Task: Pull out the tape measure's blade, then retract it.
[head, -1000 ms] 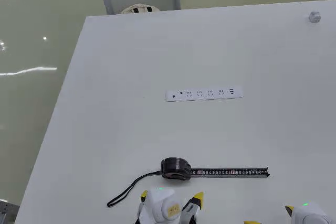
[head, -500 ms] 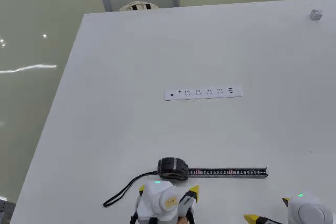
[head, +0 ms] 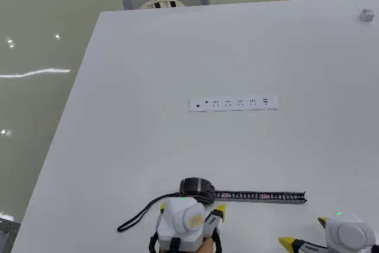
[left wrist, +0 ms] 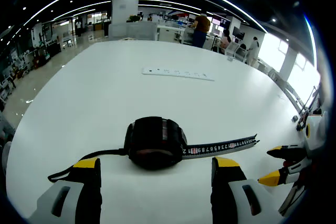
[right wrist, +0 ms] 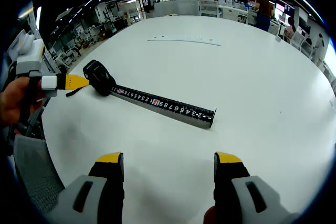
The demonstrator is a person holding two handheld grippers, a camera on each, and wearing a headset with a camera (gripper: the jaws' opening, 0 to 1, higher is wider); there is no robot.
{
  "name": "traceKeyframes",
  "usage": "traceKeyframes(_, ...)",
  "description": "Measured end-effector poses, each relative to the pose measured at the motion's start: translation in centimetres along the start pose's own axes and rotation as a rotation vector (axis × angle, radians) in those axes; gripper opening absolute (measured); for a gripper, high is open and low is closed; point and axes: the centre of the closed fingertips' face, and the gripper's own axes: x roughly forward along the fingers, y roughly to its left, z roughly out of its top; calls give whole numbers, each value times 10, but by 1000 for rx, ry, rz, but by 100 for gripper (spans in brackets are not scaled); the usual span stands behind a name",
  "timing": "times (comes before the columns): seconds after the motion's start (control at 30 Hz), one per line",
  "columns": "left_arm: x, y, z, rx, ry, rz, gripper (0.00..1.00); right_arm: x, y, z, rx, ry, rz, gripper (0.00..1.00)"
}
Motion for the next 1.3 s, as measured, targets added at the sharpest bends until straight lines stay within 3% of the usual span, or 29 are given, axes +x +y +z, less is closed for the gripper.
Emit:
traceKeyframes(0.57,14,2,5,-21,5,18,81,15,-11,11,-129,39,34,67)
traceKeyframes(1.1,21,1,5,-31,11,20,77,21,-18,13,-179,61,47,65)
traceKeyframes(1.13,27,3,12,-21,0,35,77,27,-28,15,-241,84,53,64)
traceKeyframes(1.3,30,4,13,-23,5,40,76,28,-31,21,-265,84,68,63)
